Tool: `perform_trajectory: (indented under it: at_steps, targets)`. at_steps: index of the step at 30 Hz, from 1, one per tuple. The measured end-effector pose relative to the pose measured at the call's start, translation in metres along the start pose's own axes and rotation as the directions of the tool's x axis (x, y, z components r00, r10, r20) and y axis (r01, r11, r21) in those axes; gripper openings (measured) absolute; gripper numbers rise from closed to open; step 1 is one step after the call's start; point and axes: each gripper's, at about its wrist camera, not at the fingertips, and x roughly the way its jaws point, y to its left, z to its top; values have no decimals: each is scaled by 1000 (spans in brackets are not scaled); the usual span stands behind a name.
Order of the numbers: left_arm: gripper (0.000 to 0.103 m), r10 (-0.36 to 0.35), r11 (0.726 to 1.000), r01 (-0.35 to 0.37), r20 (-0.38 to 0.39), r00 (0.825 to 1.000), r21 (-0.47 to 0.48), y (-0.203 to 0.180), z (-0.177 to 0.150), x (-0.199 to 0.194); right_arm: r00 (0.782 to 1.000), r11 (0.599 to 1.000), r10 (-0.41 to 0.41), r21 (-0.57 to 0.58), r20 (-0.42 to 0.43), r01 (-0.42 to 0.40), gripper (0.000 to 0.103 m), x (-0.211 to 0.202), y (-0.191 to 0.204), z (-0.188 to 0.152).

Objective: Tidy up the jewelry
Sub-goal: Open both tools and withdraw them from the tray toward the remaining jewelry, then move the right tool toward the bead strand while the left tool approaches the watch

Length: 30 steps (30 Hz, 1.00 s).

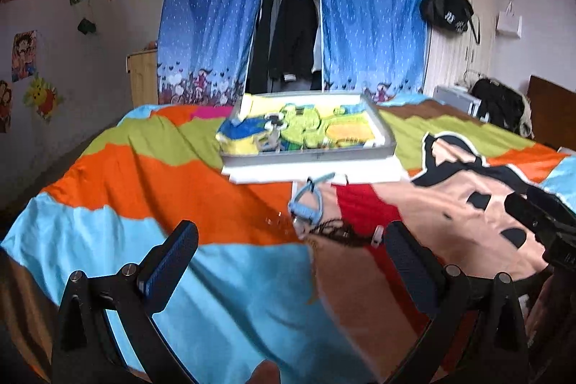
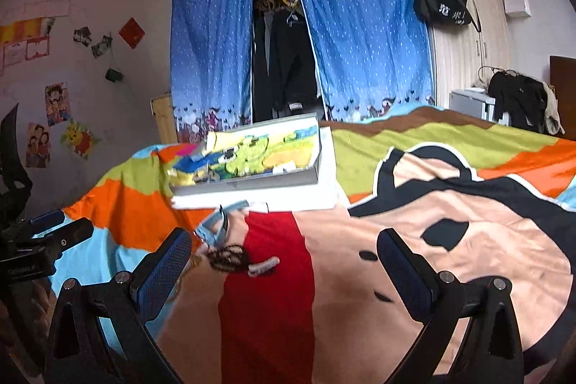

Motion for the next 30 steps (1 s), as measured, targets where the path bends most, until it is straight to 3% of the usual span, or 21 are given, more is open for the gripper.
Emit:
perform_trajectory:
  at_steps: [9, 22, 30]
  targets:
    - [102, 22, 1000, -24, -119, 993, -16, 0, -29, 18, 997, 1000, -10, 12, -81, 11, 103, 11, -8, -23]
    - [102, 41, 999, -36, -209, 977, 28, -11, -49, 37, 985, 998, -21, 57, -170, 32, 103, 30, -23, -37]
    - [102, 51, 999, -48, -276, 960, 17, -10, -57, 56, 959, 995, 4, 95, -285, 24, 103, 51, -31, -50]
